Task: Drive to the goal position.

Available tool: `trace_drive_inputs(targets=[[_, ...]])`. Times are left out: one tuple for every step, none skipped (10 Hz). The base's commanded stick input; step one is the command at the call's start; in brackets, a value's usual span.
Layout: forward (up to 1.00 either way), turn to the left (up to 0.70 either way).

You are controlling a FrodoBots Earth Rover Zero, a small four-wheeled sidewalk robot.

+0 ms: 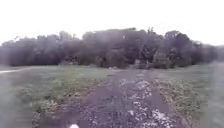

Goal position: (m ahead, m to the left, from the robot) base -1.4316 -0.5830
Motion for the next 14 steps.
trace_drive_inputs(targets=[[0.85, 0.0], [0.85, -0.01], [0.85, -0.15], [0.85, -0.29], [0.85, -0.28], [0.85, -0.19], [0.85, 0.0], [0.85, 0.0], [0.85, 0.0], [0.85, 0.0], [0.85, 0.0], [0.85, 0.0], [0.85, 0.0], [0.85, -0.33]])
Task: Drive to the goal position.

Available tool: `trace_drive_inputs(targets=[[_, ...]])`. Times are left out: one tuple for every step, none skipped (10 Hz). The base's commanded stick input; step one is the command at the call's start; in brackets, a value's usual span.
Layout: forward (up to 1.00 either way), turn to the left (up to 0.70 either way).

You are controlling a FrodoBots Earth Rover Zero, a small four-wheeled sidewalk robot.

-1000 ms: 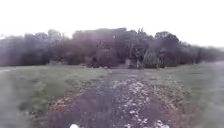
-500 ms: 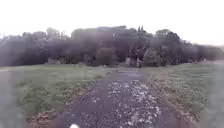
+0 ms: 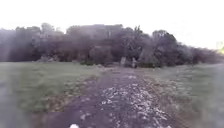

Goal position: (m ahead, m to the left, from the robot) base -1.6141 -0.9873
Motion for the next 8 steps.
trace_drive_inputs(targets=[[0.85, -0.34], [0.85, -0.03], [0.85, -0.01], [0.85, 0.0], [0.85, 0.0], [0.85, 0.0], [0.85, 0.0], [0.85, 0.0]])
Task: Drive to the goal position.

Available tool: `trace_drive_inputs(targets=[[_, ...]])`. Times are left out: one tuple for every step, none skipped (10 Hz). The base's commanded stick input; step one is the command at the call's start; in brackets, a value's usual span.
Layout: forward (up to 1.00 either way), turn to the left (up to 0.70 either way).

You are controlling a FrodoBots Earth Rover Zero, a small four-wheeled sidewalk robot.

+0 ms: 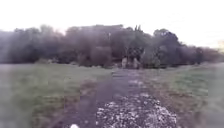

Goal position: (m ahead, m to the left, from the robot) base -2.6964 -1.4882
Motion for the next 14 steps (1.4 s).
trace_drive_inputs(targets=[[0.85, 0.0], [0.85, 0.0], [0.85, 0.0], [0.85, 0.0], [0.85, 0.0], [0.85, 0.0], [0.78, -0.25], [0.41, -0.54], [0.04, -0.82], [0.0, -0.85], [0.0, -0.85], [0.0, -0.85], [0.0, -0.85], [0.0, -0.85]])
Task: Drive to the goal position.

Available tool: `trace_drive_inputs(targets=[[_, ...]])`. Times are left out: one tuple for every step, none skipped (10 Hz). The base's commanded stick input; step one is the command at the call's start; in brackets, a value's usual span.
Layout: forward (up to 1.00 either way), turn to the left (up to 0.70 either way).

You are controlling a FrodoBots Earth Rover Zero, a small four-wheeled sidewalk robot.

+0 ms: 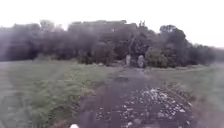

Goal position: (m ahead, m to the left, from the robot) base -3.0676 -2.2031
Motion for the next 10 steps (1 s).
trace_drive_inputs(targets=[[0.0, -0.85], [0.0, -0.85], [0.0, -0.85], [0.0, -0.85], [0.0, -0.85], [0.0, -0.85], [0.0, -0.85], [0.0, -0.85], [0.0, -0.85], [0.0, -0.85]])
